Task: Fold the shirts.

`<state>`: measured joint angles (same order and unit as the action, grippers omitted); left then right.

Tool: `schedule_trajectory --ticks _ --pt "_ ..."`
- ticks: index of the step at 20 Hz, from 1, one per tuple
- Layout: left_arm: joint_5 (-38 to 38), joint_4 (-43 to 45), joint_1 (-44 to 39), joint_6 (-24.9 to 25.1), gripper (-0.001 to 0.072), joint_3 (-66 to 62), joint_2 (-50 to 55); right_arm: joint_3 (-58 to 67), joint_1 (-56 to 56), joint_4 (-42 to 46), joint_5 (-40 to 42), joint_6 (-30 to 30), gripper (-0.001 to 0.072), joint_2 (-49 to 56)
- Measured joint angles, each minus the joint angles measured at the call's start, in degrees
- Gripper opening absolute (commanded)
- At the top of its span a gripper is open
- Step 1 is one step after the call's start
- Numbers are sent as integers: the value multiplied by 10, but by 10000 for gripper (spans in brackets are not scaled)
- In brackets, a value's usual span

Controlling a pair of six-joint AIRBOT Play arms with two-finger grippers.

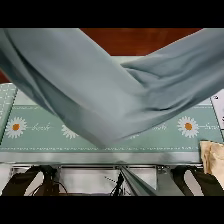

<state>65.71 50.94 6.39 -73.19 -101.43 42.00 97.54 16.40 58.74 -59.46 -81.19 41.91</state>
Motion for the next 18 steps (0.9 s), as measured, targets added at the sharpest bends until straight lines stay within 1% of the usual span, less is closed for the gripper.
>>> schedule_trajectory --ticks 4,8,10,14,18 --pt "68 77 3 -47 23 9 0 37 0 67 45 -16 13 3" --pt "134 110 4 -68 23 68 11 47 0 97 51 -23 13 36" --pt "149 113 4 -72 23 119 13 49 0 104 27 -22 13 69" --pt "166 117 4 -75 23 251 14 50 -1 108 -60 -10 13 168" --pt "156 71 4 -70 24 403 14 50 -26 83 -130 3 13 285"
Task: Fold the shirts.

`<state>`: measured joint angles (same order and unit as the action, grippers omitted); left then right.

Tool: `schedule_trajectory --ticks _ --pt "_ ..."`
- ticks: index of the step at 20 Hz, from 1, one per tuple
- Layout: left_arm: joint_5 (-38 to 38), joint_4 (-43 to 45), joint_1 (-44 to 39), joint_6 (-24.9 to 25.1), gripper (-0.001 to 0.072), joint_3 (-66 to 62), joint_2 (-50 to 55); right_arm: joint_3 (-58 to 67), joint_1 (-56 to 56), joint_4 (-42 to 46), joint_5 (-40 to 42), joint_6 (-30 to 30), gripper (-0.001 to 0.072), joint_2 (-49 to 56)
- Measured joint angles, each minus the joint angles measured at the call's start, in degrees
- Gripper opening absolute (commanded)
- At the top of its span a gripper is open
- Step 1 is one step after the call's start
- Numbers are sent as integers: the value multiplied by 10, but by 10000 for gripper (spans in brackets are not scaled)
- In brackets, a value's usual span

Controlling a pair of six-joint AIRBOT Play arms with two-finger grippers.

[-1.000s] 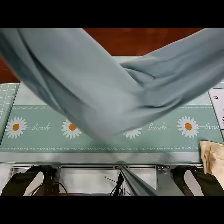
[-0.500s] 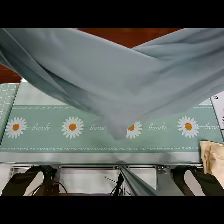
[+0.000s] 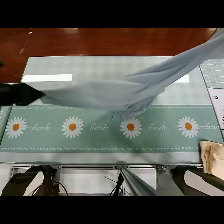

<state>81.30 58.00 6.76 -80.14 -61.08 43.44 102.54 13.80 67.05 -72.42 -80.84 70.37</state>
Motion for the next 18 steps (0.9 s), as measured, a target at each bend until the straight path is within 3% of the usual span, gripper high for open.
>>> schedule_trajectory --ticks 4,12,18 --pt "-25 -40 0 11 24 109 0 0 -53 -9 -15 18 13 106" --pt "-43 -58 0 17 24 210 0 0 -108 13 50 7 13 245" --pt "-51 -61 0 16 24 239 0 0 -114 -60 188 2 13 257"
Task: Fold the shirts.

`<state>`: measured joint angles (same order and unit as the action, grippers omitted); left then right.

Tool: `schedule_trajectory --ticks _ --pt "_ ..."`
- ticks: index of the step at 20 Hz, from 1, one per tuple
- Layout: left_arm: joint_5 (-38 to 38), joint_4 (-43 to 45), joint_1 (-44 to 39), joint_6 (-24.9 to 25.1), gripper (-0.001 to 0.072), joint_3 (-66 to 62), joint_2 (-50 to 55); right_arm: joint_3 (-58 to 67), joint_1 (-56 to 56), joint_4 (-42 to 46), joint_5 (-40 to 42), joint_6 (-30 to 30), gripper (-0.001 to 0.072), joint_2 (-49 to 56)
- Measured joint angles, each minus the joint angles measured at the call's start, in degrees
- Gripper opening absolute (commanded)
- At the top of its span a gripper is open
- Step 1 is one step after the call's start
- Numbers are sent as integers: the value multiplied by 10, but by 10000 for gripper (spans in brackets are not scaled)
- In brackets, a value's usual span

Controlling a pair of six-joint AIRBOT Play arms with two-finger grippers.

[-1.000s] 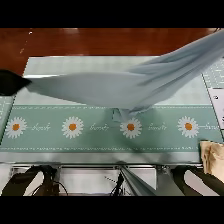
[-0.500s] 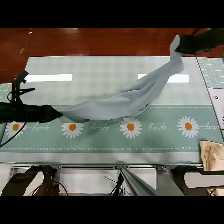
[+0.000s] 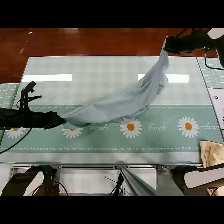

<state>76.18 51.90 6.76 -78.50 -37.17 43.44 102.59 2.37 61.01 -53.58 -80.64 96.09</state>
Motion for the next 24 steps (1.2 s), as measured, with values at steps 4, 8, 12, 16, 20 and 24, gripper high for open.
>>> schedule_trajectory --ticks 4,8,12,16,20,24 --pt "-12 -1 0 0 24 11 0 0 -3 -54 69 -10 21 3" --pt "-21 -1 0 0 24 14 0 0 -5 -59 50 -13 497 26" --pt "-23 -1 0 0 24 15 0 0 7 -44 -53 3 469 25" --pt "-26 -1 0 0 25 15 0 -9 35 96 -224 13 441 0" --pt "-27 -1 0 3 24 15 0 -127 82 83 -312 15 442 -49" --pt "-27 -1 0 7 24 15 0 -323 89 30 -311 37 442 -110"
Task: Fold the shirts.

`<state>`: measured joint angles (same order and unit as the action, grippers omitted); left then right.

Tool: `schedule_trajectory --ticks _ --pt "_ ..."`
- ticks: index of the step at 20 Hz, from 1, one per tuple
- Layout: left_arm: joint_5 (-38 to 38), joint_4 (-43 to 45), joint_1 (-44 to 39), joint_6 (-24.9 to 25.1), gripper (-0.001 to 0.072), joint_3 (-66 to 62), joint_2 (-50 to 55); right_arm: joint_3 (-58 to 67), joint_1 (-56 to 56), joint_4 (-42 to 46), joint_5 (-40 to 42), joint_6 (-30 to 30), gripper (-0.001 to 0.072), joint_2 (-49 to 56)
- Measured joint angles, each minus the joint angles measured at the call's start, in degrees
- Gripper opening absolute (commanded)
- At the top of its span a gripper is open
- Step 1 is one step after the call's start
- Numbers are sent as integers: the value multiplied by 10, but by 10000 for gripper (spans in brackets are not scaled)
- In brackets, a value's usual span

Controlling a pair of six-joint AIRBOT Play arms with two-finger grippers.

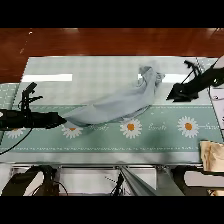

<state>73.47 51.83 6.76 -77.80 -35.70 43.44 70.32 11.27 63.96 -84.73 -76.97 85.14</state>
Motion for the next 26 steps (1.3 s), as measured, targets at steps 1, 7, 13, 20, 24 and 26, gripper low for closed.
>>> schedule_trajectory --ticks 1,7,13,20,24,26 --pt "0 0 0 0 24 0 0 -41 -5 -12 12 3 442 -11" --pt "0 0 0 2 24 0 0 -179 -66 -71 154 -10 440 -39" --pt "0 0 0 2 24 0 0 -206 -142 -92 284 -69 440 -33" --pt "0 0 0 2 25 0 0 -211 -171 -128 391 -109 249 -21" --pt "0 0 0 2 24 0 0 -211 -174 -133 404 -113 229 -20" --pt "0 0 0 2 25 0 0 -211 -174 -136 402 -105 159 -20"
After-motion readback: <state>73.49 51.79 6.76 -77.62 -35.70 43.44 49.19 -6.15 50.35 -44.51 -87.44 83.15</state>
